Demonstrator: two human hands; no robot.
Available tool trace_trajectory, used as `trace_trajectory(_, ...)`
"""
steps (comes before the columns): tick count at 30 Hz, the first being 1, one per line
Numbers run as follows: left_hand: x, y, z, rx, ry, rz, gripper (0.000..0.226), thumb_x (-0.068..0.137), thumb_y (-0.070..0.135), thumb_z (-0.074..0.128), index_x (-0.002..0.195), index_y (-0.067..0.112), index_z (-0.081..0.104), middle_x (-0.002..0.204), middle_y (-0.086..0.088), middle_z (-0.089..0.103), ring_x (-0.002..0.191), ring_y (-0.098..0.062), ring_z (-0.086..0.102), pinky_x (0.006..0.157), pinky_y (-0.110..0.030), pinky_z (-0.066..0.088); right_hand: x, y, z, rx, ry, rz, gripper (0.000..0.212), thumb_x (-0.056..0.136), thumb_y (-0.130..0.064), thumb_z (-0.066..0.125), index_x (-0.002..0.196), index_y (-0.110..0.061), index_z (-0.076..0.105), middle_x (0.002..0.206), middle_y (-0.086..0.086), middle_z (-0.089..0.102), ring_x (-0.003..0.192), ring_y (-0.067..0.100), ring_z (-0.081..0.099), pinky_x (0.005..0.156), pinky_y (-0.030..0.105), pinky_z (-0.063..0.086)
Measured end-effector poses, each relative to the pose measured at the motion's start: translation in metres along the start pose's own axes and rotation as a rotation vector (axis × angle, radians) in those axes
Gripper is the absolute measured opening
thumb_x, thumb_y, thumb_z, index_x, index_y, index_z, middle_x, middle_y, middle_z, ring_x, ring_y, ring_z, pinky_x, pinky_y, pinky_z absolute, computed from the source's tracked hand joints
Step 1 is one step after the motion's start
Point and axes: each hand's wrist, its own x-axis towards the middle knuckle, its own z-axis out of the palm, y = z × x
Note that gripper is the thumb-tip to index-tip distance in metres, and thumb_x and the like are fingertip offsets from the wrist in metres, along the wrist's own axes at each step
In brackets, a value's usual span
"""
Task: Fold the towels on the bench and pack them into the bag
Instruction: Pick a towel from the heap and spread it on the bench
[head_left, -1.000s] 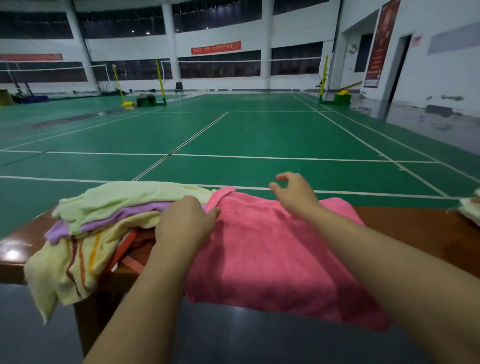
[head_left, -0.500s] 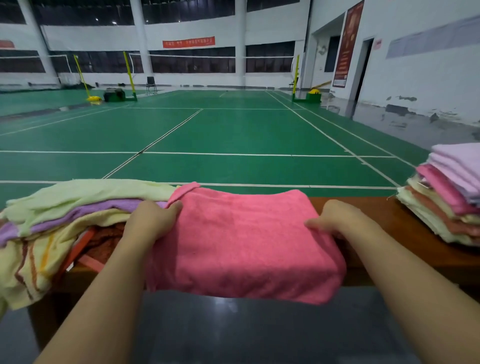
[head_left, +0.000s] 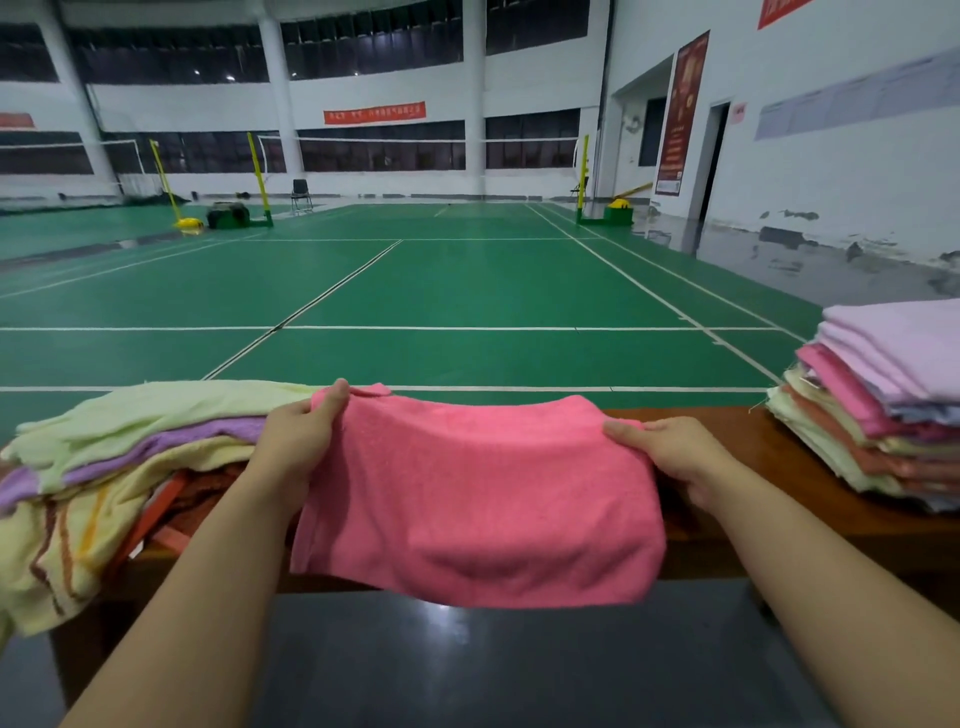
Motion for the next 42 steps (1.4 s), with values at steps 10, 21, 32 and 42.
trace_trajectory(10,-0.001,0.028,0.023,-0.152,0.087,0.356,0.030,0.097,0.052,0.060,0.095,0.025,0.071,0.117,0.000,0.063,0.104,-0.016,0.060,0.092,-0.032,0.049,-0.013,-0.024,-0.023,0.612,0.180,-0.272,0.047,0.067,-0.051,0.084,0.096,-0.015,0.077,0.087,0.001,0.072,0.084,0.018,0.062,0.079,0.038,0.052)
trace_trajectory(21,-0.010,0.052,0.048,-0.011,0.016,0.552,0.014,0.103,0.032,0.056,0.105,0.022,0.065,0.090,0.010,0.066,0.069,0.011,0.056,0.067,-0.017,0.046,-0.013,-0.029,-0.052,0.176,0.181,-0.580,0.058,0.088,-0.031,0.074,0.140,-0.022,0.052,0.121,-0.010,0.066,0.105,0.005,0.066,0.089,0.027,0.057)
trace_trajectory(32,0.007,-0.006,0.080,0.581,-0.337,0.211,0.036,0.096,0.026,0.066,0.128,0.010,0.059,0.124,-0.008,0.066,0.115,-0.027,0.062,0.100,-0.036,0.046,0.017,0.021,-0.068,-0.535,0.085,-0.185,0.077,0.082,-0.028,0.083,0.146,-0.014,0.044,0.146,0.009,0.054,0.124,0.025,0.057,0.104,0.040,0.047)
trace_trajectory(42,-0.041,0.045,0.097,1.039,-0.326,0.314,0.042,0.098,0.046,0.055,0.107,0.008,0.070,0.104,-0.015,0.071,0.094,-0.032,0.067,0.084,-0.035,0.053,0.010,-0.006,-0.027,-0.722,-0.005,-0.503,0.027,0.098,-0.045,0.058,0.122,-0.032,0.060,0.132,-0.011,0.059,0.122,0.012,0.055,0.110,0.045,0.042)
